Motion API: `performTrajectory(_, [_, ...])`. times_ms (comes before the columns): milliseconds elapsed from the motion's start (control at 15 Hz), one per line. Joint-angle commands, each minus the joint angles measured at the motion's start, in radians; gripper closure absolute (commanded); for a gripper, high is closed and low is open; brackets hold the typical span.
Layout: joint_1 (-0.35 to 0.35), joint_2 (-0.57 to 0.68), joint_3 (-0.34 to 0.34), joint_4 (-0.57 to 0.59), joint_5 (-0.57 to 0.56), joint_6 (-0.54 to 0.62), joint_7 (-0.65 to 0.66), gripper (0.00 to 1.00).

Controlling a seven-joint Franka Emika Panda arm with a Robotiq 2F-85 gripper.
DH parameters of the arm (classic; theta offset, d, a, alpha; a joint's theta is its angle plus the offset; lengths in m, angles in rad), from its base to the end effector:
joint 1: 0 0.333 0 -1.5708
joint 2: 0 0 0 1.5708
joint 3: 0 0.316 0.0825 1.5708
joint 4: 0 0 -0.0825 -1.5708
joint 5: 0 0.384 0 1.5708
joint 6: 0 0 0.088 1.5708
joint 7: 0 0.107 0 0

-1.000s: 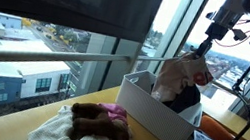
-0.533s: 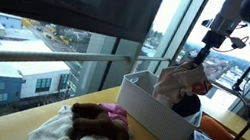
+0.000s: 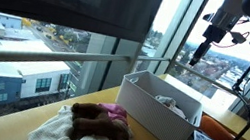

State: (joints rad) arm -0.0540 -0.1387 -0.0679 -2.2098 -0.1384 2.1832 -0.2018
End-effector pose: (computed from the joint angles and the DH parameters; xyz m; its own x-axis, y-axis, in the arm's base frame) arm 0.5096 -0.0683 0.4492 0.9840 0.1576 0.0829 0.1460 -0.9806 0.1310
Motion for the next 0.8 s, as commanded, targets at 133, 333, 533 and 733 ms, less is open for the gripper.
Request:
performTrajectory(133, [0.067,-0.019,0.066,0.026,0.024,0.038,0.014,0.00])
performTrajectory(333, [0.135,0.013,0.127,0.009,0.055,0.101,-0.002,0.00])
performTrajectory(533, [0.198,0.063,0.186,-0.004,0.077,0.154,-0.011,0.00])
performTrajectory(733, [0.247,0.138,0.235,-0.005,0.094,0.197,-0.029,0.00])
